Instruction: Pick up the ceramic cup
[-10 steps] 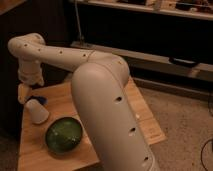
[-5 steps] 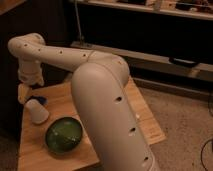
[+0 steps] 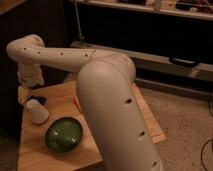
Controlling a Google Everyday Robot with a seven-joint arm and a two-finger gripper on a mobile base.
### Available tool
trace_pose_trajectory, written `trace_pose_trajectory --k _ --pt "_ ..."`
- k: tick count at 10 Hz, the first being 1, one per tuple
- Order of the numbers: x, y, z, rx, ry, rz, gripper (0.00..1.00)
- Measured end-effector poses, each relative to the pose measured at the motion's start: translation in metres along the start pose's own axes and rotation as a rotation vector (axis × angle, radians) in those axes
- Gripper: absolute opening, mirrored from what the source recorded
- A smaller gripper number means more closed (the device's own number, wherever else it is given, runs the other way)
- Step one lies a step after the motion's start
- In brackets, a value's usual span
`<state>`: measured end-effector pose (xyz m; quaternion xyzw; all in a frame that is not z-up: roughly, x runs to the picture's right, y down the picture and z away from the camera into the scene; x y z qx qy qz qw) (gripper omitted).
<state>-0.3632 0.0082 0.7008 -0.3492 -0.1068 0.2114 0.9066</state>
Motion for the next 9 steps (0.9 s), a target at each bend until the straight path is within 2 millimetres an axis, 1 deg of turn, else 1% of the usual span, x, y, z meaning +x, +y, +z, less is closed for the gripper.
trace_pose_trajectory --k 2,3,5,7,9 --pt "0.007 0.000 -0.006 0.045 -0.106 0.000 0.80" --pt "0.013 -0.003 -0.008 0.050 -0.154 0.012 0.80" --pt "0.018 -0.008 -0.005 0.027 -0.198 0.028 0.80" --pt "0.026 -0.018 0.001 -0.012 -0.301 0.026 0.80" --pt "0.027 -0.017 0.009 -0.023 -0.358 -0.013 0.80"
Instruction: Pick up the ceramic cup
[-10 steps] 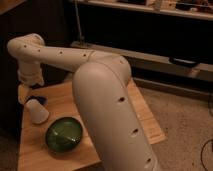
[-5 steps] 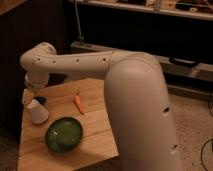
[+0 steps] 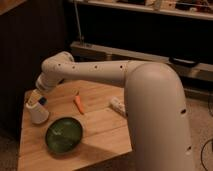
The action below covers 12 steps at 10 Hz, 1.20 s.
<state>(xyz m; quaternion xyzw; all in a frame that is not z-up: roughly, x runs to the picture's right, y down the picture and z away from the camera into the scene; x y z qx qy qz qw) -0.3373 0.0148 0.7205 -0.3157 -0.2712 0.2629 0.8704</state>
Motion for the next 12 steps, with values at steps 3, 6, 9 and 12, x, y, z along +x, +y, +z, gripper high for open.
trace_pose_trajectory --k 3,6,9,12 --pt "0.014 0.001 0.015 -0.005 -0.064 -0.067 0.80" --pt "0.018 0.007 0.036 -0.020 -0.063 -0.110 0.80" --pt "0.021 0.007 0.055 -0.042 -0.044 -0.124 0.80" --pt "0.020 0.006 0.070 -0.066 -0.030 -0.136 0.80"
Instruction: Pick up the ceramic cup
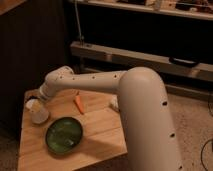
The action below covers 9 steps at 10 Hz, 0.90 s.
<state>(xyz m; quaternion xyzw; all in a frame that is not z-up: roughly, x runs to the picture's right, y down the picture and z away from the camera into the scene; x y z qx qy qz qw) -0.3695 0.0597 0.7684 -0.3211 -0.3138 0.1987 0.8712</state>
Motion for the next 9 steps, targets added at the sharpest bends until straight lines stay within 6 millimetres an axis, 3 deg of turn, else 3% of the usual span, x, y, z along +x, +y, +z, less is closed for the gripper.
trace_pose_trajectory --k 9 --pt "-0.002 0.007 0.051 -0.089 0.037 -0.016 0.80"
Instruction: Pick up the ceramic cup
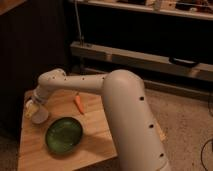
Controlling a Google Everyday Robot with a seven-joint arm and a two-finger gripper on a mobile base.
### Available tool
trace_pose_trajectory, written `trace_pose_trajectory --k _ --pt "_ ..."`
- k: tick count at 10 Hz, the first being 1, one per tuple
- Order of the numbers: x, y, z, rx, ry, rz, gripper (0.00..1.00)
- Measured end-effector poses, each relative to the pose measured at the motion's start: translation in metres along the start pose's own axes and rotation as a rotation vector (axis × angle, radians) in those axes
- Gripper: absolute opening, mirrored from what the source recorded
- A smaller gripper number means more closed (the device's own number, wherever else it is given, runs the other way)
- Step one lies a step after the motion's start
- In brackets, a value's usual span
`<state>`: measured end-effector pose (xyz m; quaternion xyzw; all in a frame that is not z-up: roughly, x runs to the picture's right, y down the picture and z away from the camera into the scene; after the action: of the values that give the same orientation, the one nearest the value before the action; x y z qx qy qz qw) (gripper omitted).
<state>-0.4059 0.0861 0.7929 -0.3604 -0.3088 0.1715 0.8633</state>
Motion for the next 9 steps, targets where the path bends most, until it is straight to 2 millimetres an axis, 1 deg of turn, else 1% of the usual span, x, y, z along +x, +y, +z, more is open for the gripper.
trace_pose_trajectory --k 5,6,7,9 --pt "0.006 0.003 0.012 -0.034 0.016 0.007 0.80" --pt "0.006 0.003 0.015 -0.043 0.021 0.008 0.76" --pt "0.006 0.004 0.017 -0.048 0.025 0.008 0.70" --pt "0.006 0.005 0.019 -0.056 0.034 0.009 0.50"
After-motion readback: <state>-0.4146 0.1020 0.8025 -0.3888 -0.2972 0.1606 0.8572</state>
